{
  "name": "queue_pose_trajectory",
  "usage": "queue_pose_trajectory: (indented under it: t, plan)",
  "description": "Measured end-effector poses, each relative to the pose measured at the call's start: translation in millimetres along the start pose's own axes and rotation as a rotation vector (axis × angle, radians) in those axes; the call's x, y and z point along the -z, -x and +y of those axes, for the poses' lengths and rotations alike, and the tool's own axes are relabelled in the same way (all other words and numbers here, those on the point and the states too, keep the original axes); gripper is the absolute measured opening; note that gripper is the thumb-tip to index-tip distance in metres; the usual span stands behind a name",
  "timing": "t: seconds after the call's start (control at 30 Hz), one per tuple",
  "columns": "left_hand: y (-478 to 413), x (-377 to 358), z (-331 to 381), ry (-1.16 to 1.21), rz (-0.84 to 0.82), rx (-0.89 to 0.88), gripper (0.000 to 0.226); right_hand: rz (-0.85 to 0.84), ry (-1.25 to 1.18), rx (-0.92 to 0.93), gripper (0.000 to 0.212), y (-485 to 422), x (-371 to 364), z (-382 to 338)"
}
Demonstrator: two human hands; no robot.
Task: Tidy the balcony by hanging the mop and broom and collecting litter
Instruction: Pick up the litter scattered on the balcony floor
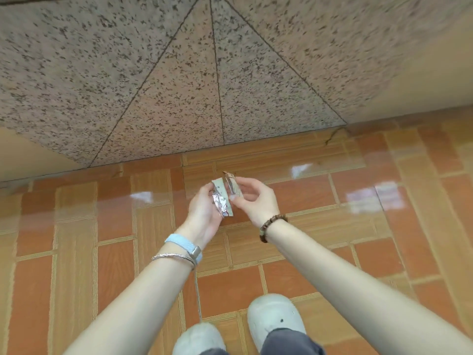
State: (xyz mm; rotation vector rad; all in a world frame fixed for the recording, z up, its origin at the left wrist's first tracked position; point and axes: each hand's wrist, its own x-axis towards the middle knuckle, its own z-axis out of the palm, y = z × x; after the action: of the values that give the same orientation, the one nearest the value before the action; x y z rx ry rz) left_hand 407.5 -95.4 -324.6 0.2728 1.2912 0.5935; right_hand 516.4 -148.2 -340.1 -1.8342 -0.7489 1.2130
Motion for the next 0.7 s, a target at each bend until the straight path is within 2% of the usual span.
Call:
queue_pose_trajectory:
  t: [0.13,0.4,0.57,0.7]
  plan:
    - [69,-51,17,-0.139,-0.087,-0.018,0.029,0.142,-0.063,-0.027,0.032,43,39,-49]
    - [241,-162,46,-0.351,-0.175,0.074,0.033,0.336,-0.243,-0.027,0.040,181,154,-180]
    - [360,-244,59,-0.439,-0.256,0.122,0.032,0.518,-0.288,-0.093,0.022,273,237,-262]
    - [447,-305,66,-0.553,-0.354,0.149,0.033,0.642,-0.317,-0.095,0.018,336,300,-320]
